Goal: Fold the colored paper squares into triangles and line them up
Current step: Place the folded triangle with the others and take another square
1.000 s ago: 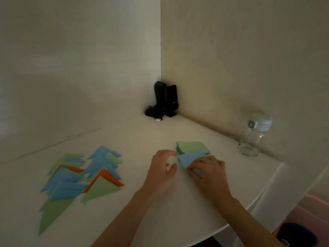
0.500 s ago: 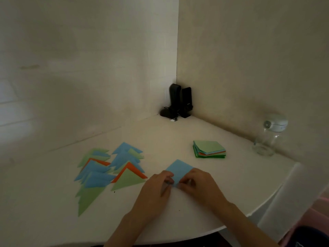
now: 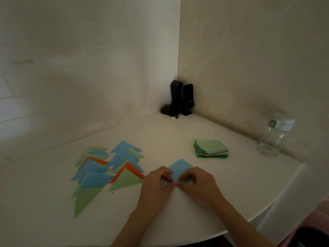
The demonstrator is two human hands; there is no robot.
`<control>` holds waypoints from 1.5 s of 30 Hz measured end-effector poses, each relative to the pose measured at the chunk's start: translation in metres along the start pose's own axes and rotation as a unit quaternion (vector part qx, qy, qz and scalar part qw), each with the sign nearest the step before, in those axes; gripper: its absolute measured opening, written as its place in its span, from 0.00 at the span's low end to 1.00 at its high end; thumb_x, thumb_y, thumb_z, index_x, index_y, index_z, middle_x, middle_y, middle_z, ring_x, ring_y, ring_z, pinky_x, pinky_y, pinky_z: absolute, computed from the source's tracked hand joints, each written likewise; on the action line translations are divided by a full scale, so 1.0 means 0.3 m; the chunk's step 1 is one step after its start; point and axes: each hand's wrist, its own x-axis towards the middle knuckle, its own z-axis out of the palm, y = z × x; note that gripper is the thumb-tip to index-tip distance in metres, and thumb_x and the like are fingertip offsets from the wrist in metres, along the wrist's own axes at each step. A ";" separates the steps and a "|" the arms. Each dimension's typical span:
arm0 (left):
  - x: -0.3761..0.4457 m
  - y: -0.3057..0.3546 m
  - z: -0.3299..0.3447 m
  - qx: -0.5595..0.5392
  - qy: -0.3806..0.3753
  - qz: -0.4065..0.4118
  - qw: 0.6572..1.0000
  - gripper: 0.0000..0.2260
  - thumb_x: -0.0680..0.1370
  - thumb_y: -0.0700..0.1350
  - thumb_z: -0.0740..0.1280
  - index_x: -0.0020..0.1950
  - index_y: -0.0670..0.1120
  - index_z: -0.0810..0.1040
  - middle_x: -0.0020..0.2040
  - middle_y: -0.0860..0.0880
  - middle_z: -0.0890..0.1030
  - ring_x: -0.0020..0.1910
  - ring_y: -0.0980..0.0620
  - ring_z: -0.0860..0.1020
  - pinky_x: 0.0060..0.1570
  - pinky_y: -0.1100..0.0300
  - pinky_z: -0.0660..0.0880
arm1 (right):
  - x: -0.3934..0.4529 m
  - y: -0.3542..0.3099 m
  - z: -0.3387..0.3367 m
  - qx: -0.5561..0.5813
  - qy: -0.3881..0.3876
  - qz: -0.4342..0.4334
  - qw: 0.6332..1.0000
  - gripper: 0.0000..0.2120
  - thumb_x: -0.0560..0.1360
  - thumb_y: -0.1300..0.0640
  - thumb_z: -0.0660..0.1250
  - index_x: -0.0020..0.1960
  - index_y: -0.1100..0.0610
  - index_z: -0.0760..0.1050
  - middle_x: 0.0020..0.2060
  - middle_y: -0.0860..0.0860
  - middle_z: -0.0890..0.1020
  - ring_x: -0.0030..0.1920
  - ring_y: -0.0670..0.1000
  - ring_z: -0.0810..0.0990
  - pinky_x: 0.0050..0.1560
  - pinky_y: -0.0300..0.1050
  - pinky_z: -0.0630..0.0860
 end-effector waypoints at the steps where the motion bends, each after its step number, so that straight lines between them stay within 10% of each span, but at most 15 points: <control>1: 0.005 -0.002 0.000 -0.008 0.002 -0.005 1.000 0.14 0.66 0.37 0.75 0.45 0.52 0.78 0.36 0.56 0.81 0.39 0.61 0.78 0.41 0.74 0.69 | 0.006 -0.001 -0.002 0.000 -0.015 0.010 1.000 0.11 0.67 0.45 0.73 0.36 0.36 0.70 0.39 0.37 0.75 0.38 0.36 0.70 0.51 0.43 0.71; 16: -0.025 -0.014 -0.079 -0.032 -0.060 0.044 0.997 0.21 0.63 0.34 0.62 0.52 0.50 0.79 0.51 0.58 0.80 0.53 0.58 0.77 0.52 0.69 0.70 | -0.027 -0.015 0.023 -0.105 0.011 -0.019 0.994 0.08 0.73 0.40 0.63 0.47 0.42 0.75 0.47 0.41 0.73 0.50 0.44 0.71 0.50 0.45 0.62; 26: -0.030 -0.034 -0.040 0.045 -0.048 0.110 0.992 0.16 0.70 0.41 0.61 0.56 0.47 0.79 0.52 0.52 0.79 0.53 0.59 0.73 0.55 0.71 0.68 | -0.020 -0.001 -0.063 -0.008 -0.128 -0.056 0.990 0.03 0.78 0.47 0.61 0.47 0.44 0.71 0.48 0.41 0.75 0.52 0.42 0.70 0.61 0.48 0.63; 36: -0.026 -0.042 -0.033 0.044 -0.022 0.126 0.991 0.08 0.74 0.47 0.64 0.45 0.46 0.81 0.45 0.54 0.82 0.48 0.58 0.76 0.50 0.62 0.72 | -0.045 0.054 -0.032 -0.019 -0.058 -0.123 0.991 0.21 0.69 0.32 0.57 0.47 0.43 0.80 0.49 0.35 0.77 0.54 0.36 0.73 0.58 0.50 0.69; 45: -0.029 -0.059 -0.031 0.079 0.023 0.082 0.993 0.13 0.70 0.56 0.67 0.38 0.46 0.78 0.45 0.53 0.79 0.46 0.57 0.74 0.50 0.63 0.69 | -0.049 0.050 -0.006 -0.050 0.054 -0.134 0.988 0.11 0.71 0.41 0.62 0.41 0.46 0.78 0.44 0.39 0.79 0.46 0.44 0.79 0.43 0.48 0.73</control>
